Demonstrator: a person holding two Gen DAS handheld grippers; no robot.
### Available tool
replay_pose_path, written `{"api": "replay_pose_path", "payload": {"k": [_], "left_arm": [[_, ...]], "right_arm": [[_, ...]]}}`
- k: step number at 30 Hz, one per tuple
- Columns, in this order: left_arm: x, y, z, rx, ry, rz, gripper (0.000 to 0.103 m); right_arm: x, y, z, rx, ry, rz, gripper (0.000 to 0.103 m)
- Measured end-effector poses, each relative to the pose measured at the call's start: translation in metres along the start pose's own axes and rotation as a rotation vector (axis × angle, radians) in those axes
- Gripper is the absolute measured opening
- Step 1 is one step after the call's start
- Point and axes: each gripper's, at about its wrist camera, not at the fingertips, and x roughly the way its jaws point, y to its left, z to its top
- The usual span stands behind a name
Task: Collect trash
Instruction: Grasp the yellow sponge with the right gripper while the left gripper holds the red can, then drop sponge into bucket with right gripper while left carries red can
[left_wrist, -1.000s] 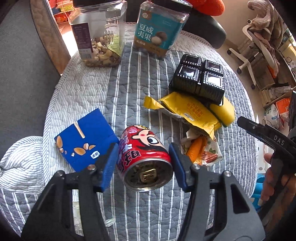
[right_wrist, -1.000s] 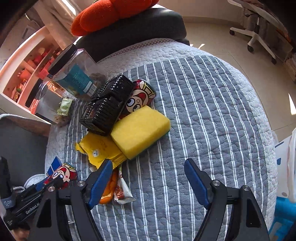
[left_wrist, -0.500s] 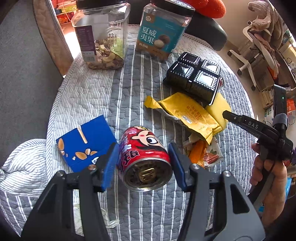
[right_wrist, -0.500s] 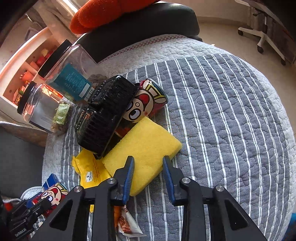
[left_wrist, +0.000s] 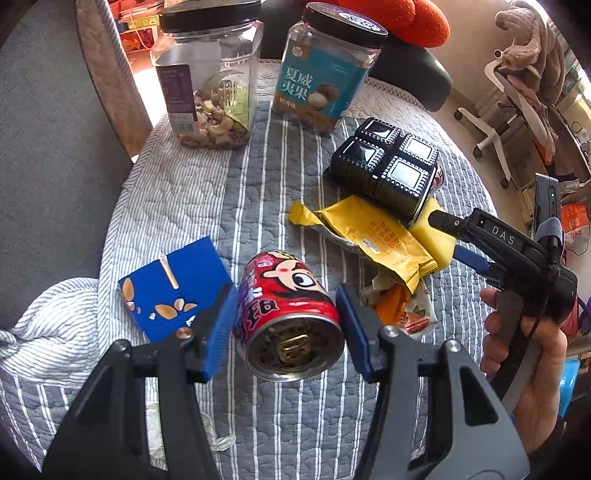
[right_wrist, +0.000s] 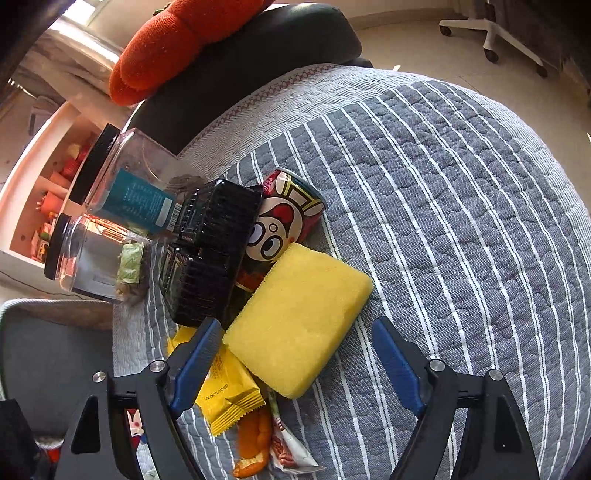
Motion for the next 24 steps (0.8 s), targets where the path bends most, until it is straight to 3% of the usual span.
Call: {"api": "replay_pose_path", "payload": {"k": [2,5,6,10,24], "left_arm": [[0.002,0.002,0.000,-0.003,0.004,0.010,0.057],[0.003,0.003,0.000,-0.001,0.005,0.019,0.057],[0.003,0.003,0.000,0.003,0.003,0.022,0.057],[0.000,-0.002,-0.001,0.021,-0.011,0.032,0.057],[-0.026,-0.057,-0.010,0.113,-0.074,-0.039,0.057]], "right_arm": [[0.011,0.005,-0.002,-0.010,0.003,-0.036,0.085],[0.024,0.004,-0.005,0.001,0.009,-0.018,0.082],[0.026,0.002,-0.005,0.004,0.015,0.006,0.064],[0.015,0.002,-0.007,-0.023,0.017,0.015,0.054],[-0.089,-0.035,-0.021,-0.065,-0.055,-0.012,0.052]]}}
